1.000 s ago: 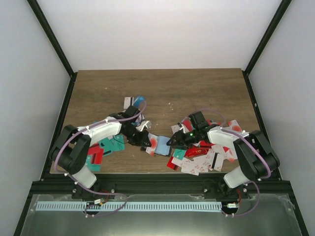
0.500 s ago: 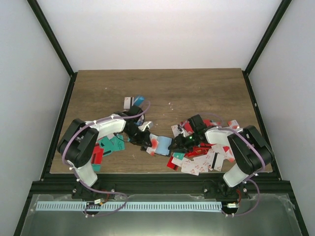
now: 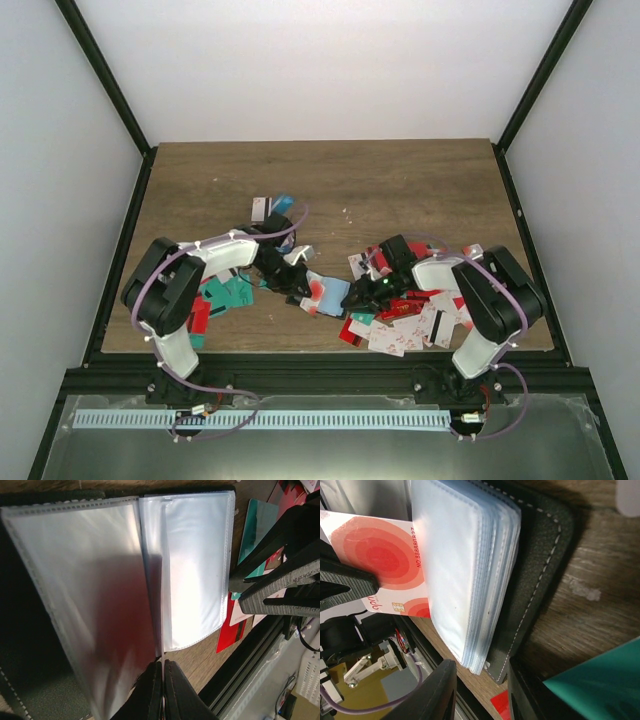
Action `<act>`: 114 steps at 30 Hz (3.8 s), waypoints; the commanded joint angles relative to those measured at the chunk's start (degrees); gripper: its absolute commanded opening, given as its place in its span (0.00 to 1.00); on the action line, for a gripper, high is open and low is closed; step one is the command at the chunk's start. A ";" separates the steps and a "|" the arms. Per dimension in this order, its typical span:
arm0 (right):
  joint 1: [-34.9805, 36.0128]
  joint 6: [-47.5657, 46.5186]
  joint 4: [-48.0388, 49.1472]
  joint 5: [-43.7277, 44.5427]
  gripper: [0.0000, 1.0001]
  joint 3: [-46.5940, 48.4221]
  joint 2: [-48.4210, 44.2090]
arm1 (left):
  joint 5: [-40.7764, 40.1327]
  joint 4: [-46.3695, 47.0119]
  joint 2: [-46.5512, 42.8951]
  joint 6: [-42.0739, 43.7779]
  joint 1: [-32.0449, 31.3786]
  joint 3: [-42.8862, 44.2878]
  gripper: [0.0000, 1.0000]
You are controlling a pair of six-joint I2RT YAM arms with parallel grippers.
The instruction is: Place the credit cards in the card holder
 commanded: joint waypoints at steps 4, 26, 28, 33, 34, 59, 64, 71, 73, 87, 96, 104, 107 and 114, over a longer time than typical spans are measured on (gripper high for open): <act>0.41 -1.69 -0.49 2.78 0.29 2.02 2.97 | 2.83 1.59 0.80 2.19 0.19 1.13 0.04; 0.37 -4.32 -3.47 4.25 0.27 6.28 7.41 | 5.17 4.96 3.82 4.72 3.59 1.46 0.04; 0.36 -4.54 -3.67 4.21 0.27 6.52 7.79 | 5.38 5.62 4.08 4.48 3.80 1.62 0.04; 0.34 -5.16 -4.34 4.22 0.26 7.30 8.53 | 5.94 7.00 5.34 3.81 3.88 2.14 0.04; 0.42 -5.25 -4.38 4.21 0.26 7.54 8.76 | 5.96 7.27 5.56 3.60 3.88 2.19 0.04; 0.31 -4.74 -3.93 1.57 0.21 11.47 13.05 | 6.75 19.16 4.42 -10.69 3.26 -6.27 0.04; 0.35 -4.75 -3.75 1.42 0.21 12.04 13.40 | 5.70 19.77 4.27 -12.26 2.53 -6.61 0.04; 0.40 -4.83 -3.70 1.29 0.21 13.61 14.27 | 4.94 21.85 3.78 -15.42 1.65 -7.40 0.04; 0.35 -4.96 -3.80 1.23 0.21 14.11 14.51 | 4.70 21.94 3.97 -15.68 1.37 -7.31 0.04; 0.34 -7.02 -5.78 1.33 0.21 17.94 16.26 | 4.93 22.41 4.40 -16.30 0.56 -6.87 0.05; 0.36 -11.97 -10.96 5.00 0.21 21.16 17.48 | 4.99 13.97 6.32 -8.44 0.49 -2.95 0.04; 0.27 -13.53 -12.90 7.55 0.21 22.98 18.41 | 6.93 10.63 7.75 -5.10 0.46 -1.07 0.04; 0.27 -14.08 -13.99 8.98 0.21 24.16 19.00 | 8.14 9.27 9.03 -3.58 0.46 -0.18 0.04; 0.27 -15.27 -17.20 13.80 0.21 28.47 20.44 | 6.83 5.69 9.84 -1.04 0.56 1.68 0.04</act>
